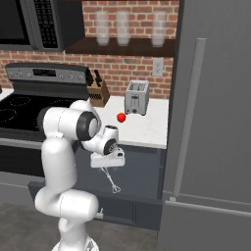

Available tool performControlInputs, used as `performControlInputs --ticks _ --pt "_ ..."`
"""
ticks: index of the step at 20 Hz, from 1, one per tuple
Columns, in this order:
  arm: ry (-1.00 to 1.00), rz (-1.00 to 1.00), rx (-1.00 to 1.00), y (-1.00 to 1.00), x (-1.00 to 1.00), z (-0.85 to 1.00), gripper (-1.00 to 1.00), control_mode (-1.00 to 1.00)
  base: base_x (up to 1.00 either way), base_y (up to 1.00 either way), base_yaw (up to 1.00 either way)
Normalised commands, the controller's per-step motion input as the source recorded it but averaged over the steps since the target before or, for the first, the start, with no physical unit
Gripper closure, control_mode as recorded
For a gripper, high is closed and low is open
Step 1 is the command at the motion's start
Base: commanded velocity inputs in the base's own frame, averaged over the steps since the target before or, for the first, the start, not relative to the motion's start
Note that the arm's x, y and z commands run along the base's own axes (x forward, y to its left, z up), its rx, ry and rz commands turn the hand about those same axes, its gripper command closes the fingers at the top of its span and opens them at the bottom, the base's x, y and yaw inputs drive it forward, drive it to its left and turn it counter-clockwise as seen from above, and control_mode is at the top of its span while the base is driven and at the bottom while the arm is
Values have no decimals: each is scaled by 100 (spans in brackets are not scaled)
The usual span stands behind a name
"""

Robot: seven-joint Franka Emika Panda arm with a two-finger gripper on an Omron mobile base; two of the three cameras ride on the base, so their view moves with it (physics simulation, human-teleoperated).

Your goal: Pick the tongs from the drawer and place it on the counter.

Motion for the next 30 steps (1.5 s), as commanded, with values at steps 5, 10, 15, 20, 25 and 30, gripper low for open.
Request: performControlInputs --ticks 5,10,15,20,25,30 --pt "-7 22 0 -31 17 -45 -100 -100 0 0 0" --pt "0 10 0 -6 8 -12 -100 -100 0 0 0" --pt "0 1 0 1 2 -5 -100 -100 0 0 0" --pt "0 1 0 5 0 -11 -100 -100 0 0 0" --pt "0 0 0 4 0 -25 -100 -100 0 0 0" --pt "0 0 0 7 0 -30 -100 -100 0 0 0"
